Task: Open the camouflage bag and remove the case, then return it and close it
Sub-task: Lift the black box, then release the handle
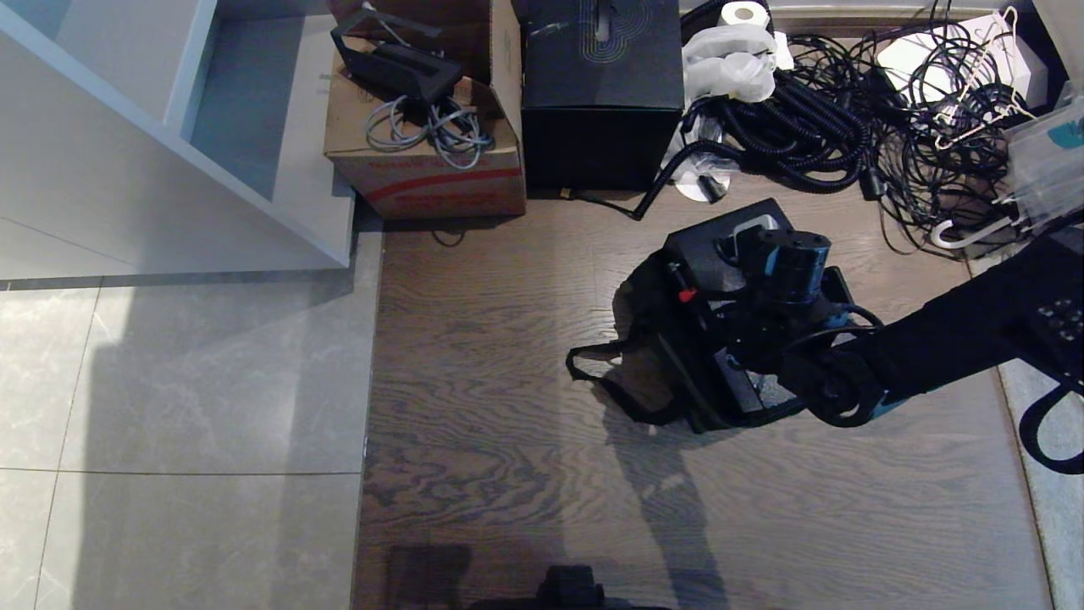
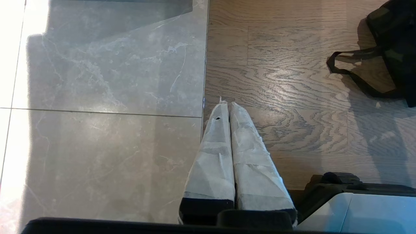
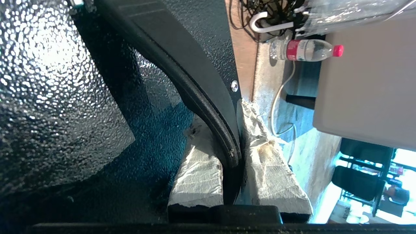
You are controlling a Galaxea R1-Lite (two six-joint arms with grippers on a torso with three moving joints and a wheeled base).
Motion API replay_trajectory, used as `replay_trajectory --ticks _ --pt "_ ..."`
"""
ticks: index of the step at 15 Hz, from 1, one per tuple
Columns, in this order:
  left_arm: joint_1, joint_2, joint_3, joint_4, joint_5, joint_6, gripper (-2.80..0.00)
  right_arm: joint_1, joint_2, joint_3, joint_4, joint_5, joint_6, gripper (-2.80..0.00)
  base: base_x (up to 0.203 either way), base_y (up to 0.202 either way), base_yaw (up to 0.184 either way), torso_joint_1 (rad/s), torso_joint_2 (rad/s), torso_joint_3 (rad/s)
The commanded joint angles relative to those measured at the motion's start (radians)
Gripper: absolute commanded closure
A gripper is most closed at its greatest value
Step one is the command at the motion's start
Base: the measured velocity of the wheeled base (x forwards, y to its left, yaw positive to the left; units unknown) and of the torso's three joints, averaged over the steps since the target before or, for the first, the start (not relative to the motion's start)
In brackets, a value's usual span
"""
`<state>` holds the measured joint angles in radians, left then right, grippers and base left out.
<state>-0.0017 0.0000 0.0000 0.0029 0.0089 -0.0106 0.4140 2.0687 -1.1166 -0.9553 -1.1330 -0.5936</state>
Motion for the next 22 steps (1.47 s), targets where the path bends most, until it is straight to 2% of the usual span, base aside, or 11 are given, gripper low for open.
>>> replay_trajectory --ticks 1,10,18,22 --pt "0.0 0.0 0.0 0.0 0.0 0.0 0.0 -0.006 -0.067 0.001 0.026 -0.007 -0.005 0.0 0.0 0.0 0.0 0.0 0.0 0.0" --pt "0.0 0.0 0.0 0.0 0.0 0.0 0.0 -0.098 -0.207 -0.006 0.176 -0.007 -0.003 0.0 0.0 0.0 0.0 0.0 0.0 0.0" --pt "0.0 0.0 0.0 0.0 0.0 0.0 0.0 -0.308 -0.231 -0.111 0.33 -0.006 -0.005 0.0 0.0 0.0 0.0 0.0 0.0 0.0" --pt "0.0 0.0 0.0 0.0 0.0 0.0 0.0 -0.397 -0.097 -0.206 0.334 -0.006 -0.006 0.0 0.0 0.0 0.0 0.0 0.0 0.0"
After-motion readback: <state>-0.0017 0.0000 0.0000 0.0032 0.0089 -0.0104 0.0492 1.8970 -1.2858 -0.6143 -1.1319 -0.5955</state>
